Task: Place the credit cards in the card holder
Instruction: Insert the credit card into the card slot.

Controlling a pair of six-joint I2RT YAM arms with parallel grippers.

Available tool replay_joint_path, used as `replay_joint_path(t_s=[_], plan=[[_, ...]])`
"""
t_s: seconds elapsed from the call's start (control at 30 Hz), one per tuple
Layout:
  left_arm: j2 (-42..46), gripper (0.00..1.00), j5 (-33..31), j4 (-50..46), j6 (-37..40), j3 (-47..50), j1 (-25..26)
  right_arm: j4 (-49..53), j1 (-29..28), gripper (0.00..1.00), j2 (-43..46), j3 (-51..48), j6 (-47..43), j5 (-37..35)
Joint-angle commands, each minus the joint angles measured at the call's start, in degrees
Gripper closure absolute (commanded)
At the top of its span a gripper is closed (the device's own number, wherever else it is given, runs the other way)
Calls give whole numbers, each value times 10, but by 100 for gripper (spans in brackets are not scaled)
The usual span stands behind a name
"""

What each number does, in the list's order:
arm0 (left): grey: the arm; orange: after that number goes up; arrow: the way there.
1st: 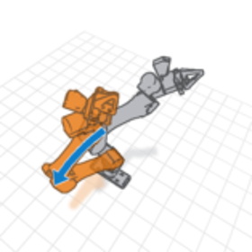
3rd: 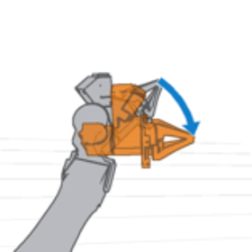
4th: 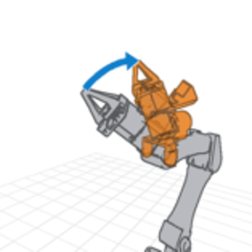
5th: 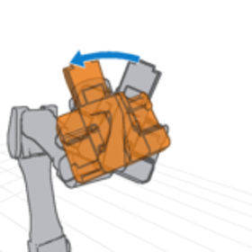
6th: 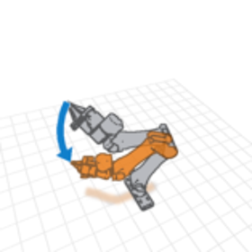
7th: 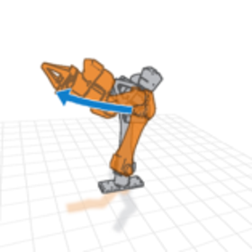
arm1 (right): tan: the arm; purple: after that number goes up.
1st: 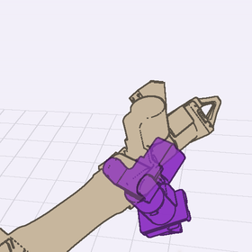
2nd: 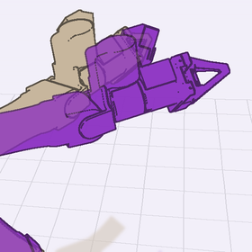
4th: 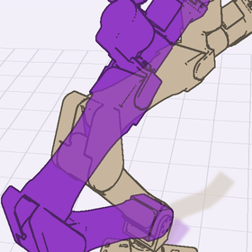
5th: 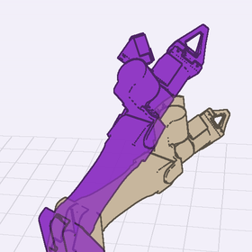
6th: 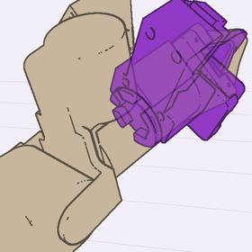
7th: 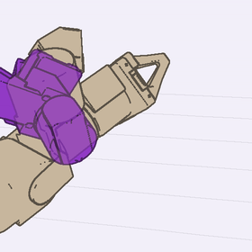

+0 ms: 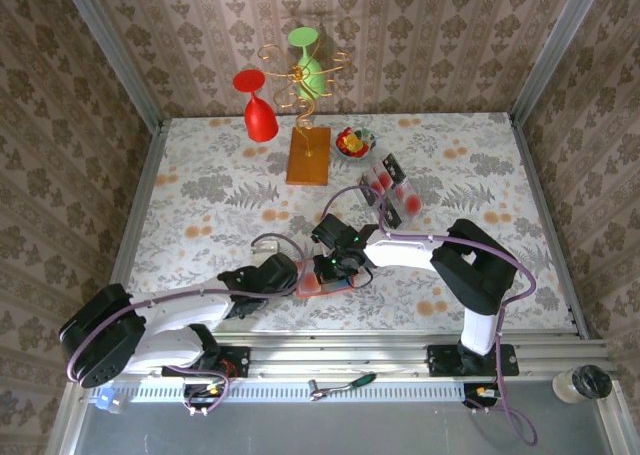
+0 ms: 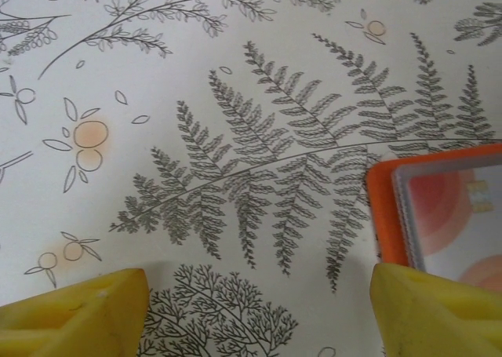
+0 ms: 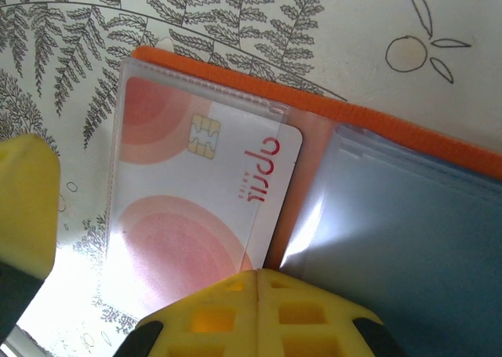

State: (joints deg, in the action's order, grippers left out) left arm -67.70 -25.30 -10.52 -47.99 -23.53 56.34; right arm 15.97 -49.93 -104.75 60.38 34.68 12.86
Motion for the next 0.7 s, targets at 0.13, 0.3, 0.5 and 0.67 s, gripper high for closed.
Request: replay_joint_path(t_s=[0.13, 0.3, 0.5, 0.67], plan=[[-13, 24, -1, 11, -4, -15, 14, 17, 5, 93, 27, 6, 0, 4], [-22, 24, -7, 18, -8, -21, 24, 19, 8, 93, 30, 7, 0, 3], [-31, 24, -10, 15, -8, -28, 29, 21, 17, 93, 45, 5, -1, 3], [-27, 24, -12, 8, -8, -28, 29, 31, 31, 93, 59, 3, -8, -1]])
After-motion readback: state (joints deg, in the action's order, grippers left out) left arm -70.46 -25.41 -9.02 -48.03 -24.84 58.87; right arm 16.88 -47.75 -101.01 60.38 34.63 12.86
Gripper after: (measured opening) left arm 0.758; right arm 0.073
